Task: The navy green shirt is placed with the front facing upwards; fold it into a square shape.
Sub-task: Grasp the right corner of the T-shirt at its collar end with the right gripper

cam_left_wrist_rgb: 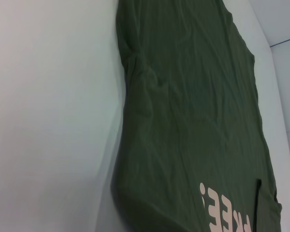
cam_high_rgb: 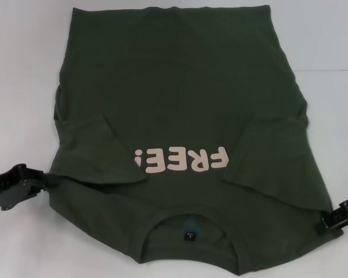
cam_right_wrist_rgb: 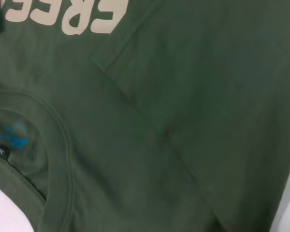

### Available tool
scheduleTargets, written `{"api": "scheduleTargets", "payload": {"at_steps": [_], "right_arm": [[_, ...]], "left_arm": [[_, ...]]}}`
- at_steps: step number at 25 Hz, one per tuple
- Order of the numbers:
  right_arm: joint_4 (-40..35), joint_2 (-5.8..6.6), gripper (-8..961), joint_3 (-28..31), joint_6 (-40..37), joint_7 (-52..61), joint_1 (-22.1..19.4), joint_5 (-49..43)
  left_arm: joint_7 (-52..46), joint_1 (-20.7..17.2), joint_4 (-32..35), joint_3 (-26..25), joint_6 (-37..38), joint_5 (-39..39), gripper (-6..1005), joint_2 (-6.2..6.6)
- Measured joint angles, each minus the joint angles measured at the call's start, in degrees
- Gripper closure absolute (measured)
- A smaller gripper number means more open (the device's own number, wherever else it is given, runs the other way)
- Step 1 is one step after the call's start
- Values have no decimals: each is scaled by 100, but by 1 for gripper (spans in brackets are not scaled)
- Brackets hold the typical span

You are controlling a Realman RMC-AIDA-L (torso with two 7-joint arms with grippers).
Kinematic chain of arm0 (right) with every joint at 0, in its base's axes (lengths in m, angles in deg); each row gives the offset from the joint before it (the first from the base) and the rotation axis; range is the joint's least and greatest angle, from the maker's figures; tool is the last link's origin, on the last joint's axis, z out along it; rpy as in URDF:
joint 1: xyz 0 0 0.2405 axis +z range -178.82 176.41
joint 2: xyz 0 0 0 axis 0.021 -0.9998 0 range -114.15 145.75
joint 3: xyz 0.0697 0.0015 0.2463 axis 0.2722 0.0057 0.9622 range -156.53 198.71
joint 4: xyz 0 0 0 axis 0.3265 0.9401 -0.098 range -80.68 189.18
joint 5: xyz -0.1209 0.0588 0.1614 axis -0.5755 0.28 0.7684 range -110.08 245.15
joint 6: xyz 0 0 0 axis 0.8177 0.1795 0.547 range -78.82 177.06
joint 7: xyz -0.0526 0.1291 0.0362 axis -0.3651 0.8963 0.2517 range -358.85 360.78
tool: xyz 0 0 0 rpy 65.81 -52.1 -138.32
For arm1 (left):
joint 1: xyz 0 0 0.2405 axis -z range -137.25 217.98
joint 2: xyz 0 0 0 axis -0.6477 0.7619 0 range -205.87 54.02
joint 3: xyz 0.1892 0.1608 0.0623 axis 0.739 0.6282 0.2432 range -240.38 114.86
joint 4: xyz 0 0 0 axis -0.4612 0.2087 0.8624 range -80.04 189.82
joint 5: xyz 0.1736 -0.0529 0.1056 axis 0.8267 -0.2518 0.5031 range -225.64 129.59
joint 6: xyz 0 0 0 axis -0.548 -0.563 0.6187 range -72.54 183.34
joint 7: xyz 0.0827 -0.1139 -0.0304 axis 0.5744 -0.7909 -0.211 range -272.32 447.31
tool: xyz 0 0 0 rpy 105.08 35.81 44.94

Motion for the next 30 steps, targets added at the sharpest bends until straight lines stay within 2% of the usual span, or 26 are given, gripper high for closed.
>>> {"api": "scheduleTargets", "payload": {"at_steps": [10, 19, 30], "right_arm": [[1, -112, 314, 8, 5, -16, 77, 62], [-69, -96, 324, 88, -36, -28, 51, 80], [-31, -111, 753, 93, 124, -39, 50, 119]], "left_arm": [[0, -2, 0, 0, 1, 0, 945, 0], [4, 3, 0, 0, 41, 0, 945, 0], [41, 3, 0, 0, 48, 0, 945, 0]]}}
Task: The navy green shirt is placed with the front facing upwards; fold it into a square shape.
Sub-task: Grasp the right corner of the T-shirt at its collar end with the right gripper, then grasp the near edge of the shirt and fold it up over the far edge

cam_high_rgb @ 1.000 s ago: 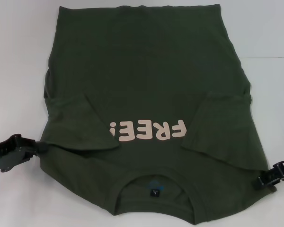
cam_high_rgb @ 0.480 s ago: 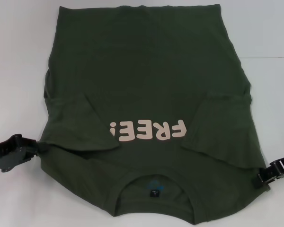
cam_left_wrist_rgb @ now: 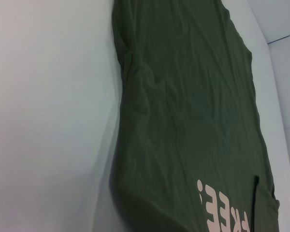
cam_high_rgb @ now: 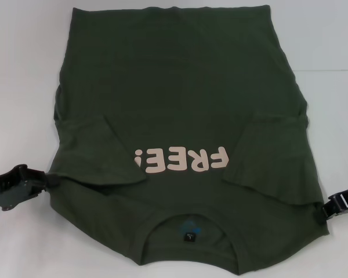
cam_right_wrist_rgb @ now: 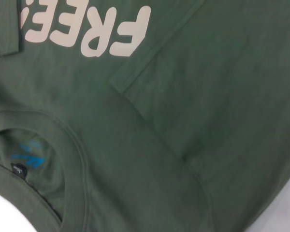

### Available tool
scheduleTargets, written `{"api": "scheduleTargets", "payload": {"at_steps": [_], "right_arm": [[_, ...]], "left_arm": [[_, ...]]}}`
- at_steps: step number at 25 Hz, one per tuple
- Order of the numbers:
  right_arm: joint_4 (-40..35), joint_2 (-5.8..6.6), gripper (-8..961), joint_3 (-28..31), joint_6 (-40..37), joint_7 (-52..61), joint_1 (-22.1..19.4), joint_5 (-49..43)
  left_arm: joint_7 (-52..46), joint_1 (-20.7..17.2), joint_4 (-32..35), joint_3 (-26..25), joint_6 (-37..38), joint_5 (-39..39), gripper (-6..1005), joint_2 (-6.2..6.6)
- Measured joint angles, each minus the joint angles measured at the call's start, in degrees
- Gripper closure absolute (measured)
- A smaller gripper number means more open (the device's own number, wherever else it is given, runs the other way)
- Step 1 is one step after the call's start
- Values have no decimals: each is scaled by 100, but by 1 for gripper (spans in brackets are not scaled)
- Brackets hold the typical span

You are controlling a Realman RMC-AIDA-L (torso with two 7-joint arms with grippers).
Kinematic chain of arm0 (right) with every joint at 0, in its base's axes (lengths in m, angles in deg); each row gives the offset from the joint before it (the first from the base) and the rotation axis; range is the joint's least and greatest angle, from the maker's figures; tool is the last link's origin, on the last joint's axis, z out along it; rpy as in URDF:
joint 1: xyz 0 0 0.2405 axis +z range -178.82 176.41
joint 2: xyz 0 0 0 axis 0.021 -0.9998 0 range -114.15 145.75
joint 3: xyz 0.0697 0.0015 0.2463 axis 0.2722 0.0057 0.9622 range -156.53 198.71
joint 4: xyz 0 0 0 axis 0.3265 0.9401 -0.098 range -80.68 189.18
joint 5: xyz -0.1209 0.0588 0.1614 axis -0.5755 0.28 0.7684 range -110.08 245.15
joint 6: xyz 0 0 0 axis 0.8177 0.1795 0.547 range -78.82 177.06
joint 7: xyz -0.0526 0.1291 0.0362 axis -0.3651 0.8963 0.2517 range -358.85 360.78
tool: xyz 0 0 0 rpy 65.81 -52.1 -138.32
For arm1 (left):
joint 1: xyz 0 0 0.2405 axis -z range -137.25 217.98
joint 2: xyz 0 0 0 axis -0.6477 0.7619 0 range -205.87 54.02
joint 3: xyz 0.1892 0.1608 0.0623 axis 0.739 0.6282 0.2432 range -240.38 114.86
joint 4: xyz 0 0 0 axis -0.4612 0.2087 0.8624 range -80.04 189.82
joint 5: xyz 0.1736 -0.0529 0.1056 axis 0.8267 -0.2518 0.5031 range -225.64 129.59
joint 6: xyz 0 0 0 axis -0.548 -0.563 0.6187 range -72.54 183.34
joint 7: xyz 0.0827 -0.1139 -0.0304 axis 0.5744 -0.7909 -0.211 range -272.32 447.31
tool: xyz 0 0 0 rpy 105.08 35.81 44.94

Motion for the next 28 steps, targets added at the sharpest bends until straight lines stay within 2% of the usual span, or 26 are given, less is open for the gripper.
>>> {"api": "scheduleTargets", "payload": {"at_steps": [5, 10, 20, 23, 28], "right_arm": [[20, -30, 937, 4, 52, -3, 3, 5], [6, -31, 934, 18, 28, -13, -27, 19], [-46, 203, 927, 147, -756, -330, -71, 21], [-47, 208, 924, 125, -1052, -522, -121, 1], [-47, 149, 921, 116, -1325, -676, -215, 9]], "left_arm": [[4, 0, 0, 0, -7, 0, 945, 0], [43, -10, 18, -1, 50, 0, 944, 0], [421, -239, 415, 45, 1301, 141, 944, 113], [519, -323, 542, 64, 1673, 340, 945, 126], [640, -378, 582, 70, 1987, 816, 945, 135]]}}
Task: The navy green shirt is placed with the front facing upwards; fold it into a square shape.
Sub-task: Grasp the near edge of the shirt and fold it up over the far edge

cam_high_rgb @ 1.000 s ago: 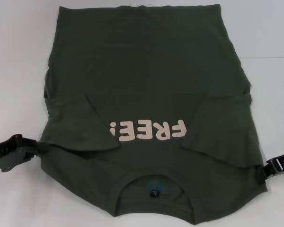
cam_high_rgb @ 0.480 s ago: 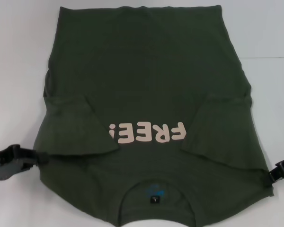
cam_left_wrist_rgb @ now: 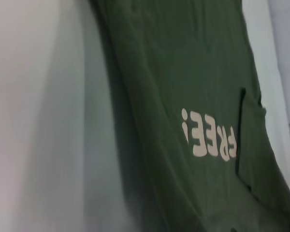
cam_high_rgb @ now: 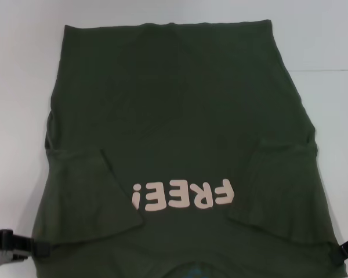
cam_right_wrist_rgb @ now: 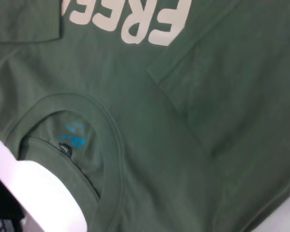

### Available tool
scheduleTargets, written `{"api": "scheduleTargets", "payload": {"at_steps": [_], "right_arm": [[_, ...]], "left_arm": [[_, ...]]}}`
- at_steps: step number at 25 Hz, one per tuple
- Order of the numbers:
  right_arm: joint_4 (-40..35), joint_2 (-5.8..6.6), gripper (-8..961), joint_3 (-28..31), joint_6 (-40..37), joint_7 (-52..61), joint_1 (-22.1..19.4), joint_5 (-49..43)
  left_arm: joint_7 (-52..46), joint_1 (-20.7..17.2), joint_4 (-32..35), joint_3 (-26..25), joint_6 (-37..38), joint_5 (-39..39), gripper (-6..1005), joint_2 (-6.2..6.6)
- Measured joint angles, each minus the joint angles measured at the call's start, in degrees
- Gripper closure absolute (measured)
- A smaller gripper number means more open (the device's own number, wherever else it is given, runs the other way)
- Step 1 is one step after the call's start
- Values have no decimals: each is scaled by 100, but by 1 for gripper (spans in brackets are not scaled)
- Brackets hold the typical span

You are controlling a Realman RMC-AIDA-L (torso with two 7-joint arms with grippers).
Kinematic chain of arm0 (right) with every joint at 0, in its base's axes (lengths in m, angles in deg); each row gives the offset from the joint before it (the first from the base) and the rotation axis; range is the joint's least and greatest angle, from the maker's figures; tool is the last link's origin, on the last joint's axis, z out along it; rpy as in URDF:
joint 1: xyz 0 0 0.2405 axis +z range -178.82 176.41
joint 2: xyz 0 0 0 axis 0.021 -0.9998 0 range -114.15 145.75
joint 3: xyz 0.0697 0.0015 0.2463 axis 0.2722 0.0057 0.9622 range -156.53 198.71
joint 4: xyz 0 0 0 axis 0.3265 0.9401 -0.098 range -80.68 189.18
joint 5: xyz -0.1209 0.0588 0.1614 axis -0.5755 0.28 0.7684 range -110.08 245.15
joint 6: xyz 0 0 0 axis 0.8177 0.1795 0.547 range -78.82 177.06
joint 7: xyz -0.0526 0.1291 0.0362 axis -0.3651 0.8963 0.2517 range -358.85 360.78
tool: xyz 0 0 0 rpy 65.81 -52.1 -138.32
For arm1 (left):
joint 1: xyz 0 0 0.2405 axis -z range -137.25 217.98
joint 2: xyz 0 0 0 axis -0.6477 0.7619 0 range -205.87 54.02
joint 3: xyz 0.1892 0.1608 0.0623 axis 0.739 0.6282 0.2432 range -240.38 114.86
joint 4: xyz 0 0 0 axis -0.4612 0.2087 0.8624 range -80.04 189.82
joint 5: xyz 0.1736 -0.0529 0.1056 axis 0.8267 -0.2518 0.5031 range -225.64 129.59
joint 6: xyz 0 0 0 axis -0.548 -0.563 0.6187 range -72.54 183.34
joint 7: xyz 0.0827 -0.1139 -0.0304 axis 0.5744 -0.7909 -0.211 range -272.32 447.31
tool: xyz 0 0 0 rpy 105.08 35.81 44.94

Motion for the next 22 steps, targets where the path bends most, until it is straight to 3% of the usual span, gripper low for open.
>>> {"api": "scheduleTargets", "payload": {"at_steps": [6, 12, 18, 22], "right_arm": [[-1, 58, 917, 508, 210, 40, -8, 179], [36, 126, 913, 976, 1201, 320, 64, 900], [67, -64, 909, 894, 2599, 496, 169, 1529], [65, -225, 906, 676, 3493, 470, 288, 1572]], "left_arm": [[-71, 153, -42, -88, -147, -28, 945, 35], [-877, 885, -734, 141, -1575, -42, 944, 205], [-1302, 1694, -1100, 606, -2881, -12, 940, 256], [-1437, 1937, -1134, 851, -3527, -12, 937, 231]]}}
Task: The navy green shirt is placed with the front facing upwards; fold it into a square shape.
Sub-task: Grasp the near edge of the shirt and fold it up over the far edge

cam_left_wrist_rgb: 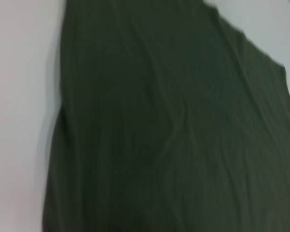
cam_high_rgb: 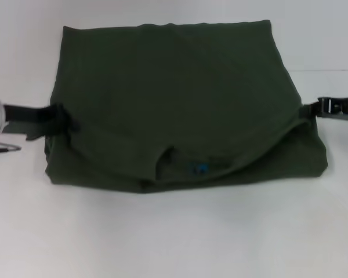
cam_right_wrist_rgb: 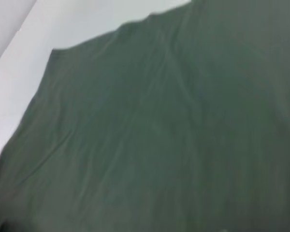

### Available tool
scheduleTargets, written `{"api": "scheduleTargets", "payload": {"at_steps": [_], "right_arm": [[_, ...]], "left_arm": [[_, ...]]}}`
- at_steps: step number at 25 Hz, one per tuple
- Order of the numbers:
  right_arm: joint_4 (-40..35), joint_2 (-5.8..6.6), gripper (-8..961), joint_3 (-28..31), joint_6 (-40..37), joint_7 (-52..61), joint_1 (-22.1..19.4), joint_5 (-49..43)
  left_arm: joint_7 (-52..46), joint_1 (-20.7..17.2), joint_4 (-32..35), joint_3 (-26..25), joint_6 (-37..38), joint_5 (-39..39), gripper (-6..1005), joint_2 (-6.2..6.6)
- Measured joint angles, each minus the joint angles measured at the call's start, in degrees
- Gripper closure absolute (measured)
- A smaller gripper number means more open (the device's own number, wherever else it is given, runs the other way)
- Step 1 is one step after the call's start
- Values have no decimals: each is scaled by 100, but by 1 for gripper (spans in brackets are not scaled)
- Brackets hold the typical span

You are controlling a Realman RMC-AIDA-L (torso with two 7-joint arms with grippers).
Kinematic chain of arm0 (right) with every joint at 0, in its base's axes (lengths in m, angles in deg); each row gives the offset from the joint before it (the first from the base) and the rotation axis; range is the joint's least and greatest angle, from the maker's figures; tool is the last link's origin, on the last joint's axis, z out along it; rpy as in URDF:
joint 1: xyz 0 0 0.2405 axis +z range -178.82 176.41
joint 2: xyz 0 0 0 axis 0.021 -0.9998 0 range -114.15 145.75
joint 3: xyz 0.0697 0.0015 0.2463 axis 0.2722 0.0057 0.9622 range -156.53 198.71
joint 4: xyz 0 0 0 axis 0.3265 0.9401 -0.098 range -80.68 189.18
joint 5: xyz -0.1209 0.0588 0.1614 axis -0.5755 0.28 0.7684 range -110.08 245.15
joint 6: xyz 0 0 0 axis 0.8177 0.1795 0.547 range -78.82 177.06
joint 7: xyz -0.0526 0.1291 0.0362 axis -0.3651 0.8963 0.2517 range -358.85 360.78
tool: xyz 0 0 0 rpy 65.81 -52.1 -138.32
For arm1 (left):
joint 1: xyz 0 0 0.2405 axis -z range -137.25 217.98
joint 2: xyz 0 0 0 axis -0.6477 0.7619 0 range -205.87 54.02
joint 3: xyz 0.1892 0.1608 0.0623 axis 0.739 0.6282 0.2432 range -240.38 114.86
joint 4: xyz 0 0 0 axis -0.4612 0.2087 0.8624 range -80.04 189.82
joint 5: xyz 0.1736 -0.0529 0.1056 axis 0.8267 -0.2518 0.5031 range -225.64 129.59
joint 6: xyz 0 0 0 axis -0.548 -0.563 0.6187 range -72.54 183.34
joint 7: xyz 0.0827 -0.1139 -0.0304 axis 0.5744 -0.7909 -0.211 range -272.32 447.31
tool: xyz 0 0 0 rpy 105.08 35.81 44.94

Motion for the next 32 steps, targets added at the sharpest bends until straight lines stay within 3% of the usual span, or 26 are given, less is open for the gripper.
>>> {"api": "scheduleTargets", "payload": {"at_steps": [2, 5, 12, 17, 32], "right_arm": [[26, -115, 904, -190, 630, 19, 76, 4], [76, -171, 902, -312, 1028, 25, 150, -1], [435, -276, 897, -714, 2209, 24, 395, -16], [918, -301, 894, -1194, 3120, 32, 663, -17], [1146, -388, 884, -1604, 4064, 46, 1085, -22]], "left_arm": [[-17, 202, -138, 113, -710, 1, 935, -28], [-18, 353, -320, 409, -1581, 1, 932, -40], [-9, 415, -431, 548, -2500, -22, 926, -187], [36, 511, -716, 563, -3127, 12, 921, -214], [54, 792, -882, 611, -3716, 2, 907, -214]]}}
